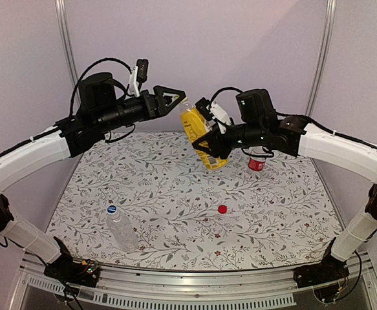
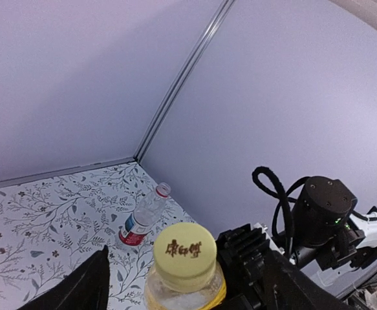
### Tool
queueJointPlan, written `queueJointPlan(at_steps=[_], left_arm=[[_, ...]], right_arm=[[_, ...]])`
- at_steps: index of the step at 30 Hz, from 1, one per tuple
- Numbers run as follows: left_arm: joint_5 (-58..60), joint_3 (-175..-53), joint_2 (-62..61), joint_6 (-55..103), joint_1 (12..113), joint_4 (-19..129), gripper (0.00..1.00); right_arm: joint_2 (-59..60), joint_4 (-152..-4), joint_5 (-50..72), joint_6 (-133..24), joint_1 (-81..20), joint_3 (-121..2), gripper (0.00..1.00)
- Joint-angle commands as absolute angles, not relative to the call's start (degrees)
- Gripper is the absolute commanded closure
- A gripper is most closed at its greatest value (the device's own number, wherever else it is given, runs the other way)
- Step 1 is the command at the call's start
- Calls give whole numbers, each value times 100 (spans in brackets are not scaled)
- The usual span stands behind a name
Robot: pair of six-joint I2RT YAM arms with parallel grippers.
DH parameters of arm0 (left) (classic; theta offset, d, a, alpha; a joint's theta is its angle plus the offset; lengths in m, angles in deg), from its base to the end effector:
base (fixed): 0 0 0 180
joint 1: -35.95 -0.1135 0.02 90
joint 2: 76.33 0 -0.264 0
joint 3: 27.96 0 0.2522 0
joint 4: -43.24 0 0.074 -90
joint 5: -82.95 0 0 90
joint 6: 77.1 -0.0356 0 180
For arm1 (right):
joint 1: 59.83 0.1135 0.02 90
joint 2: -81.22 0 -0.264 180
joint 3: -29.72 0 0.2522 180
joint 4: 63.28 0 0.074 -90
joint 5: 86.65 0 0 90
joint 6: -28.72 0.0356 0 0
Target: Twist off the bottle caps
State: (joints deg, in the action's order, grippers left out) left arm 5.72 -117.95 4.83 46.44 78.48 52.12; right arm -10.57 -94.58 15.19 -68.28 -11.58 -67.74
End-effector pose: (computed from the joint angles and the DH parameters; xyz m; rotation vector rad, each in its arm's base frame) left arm 0.2433 -0.2338 0.4130 0.3221 1.6766 -1.1940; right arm 0.2458 0.2864 0.3552 -1.0782 1.7692 0.6590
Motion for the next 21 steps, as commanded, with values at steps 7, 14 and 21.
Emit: queueJointPlan(at_steps=[7,14,21], left_arm=[[1528,-11365,-273,3749,7482,4761,0],[3711,-11393,-312,2818,7233,4600,3],[4700,-11661,-70,2495,7217,4543,11]], right_arm=[[-829,-9303,2853,-6880,-1190,-6600,68],[-790,-9263,4328,-7108,-1200,-6569,68],[-898,-9353,5224,-7212,-1200,-6694,67]])
